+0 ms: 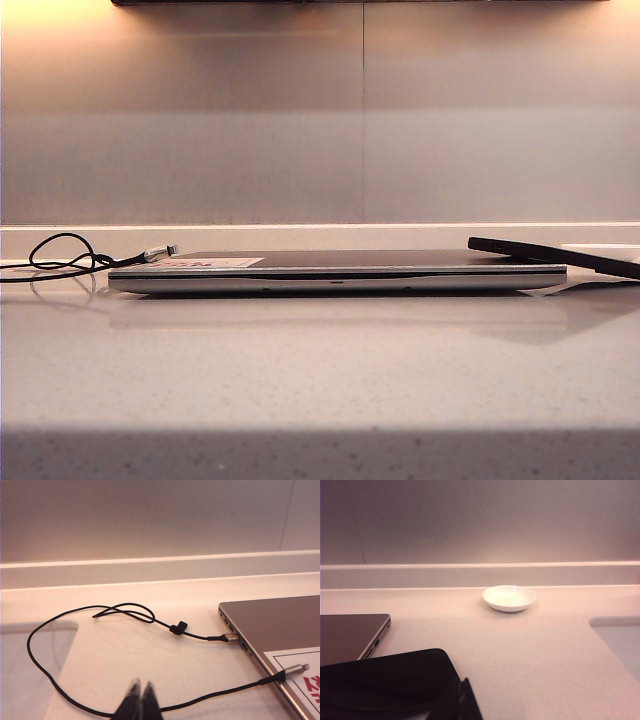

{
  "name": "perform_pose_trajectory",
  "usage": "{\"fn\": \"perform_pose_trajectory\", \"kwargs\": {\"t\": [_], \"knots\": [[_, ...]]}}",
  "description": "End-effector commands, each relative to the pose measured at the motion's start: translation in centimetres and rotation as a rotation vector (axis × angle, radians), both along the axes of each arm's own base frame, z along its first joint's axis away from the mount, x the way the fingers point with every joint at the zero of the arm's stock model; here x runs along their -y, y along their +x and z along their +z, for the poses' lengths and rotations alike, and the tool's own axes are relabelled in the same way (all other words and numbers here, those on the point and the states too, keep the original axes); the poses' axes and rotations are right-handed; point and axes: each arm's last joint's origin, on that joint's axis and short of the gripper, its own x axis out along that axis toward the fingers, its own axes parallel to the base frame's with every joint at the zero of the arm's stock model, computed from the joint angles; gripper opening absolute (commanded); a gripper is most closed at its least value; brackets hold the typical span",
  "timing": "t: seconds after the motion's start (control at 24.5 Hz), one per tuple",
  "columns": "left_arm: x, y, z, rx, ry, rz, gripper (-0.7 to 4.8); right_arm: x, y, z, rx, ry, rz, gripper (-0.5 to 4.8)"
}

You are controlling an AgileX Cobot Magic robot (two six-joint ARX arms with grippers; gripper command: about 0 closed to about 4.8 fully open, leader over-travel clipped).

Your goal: Pick up the charging cable and the phone, plug the charging cable into the charging port on the phone, and finally place them back on the table.

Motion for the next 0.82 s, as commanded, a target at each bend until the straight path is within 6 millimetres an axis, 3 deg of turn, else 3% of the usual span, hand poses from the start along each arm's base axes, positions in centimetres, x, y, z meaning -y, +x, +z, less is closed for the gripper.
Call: {"fn": "perform_pose_trajectory", "kwargs": {"t": [0.04,0.33,0.49,0.82], "knots": [[0.0,0.0,0.2,0.011,-0.001,-0.003,-0.06,0.0,0.0,0.0,0.014,0.005,0.000,-0.06],[0.0,-0.1,0.6,0.044,-0.049,-0.007,-0.06,0.0,-0.1,0.5,0.028,0.005,0.001,-0.06],[0.0,-0.6,2.9,0.134,-0.155,-0.022,-0.06,0.0,-0.9,3.5,0.076,0.008,0.000,-0.06],[0.0,-1.8,6.9,0.241,-0.161,-0.032,-0.06,0.0,-1.5,9.3,0.126,0.008,-0.001,-0.06]]}}
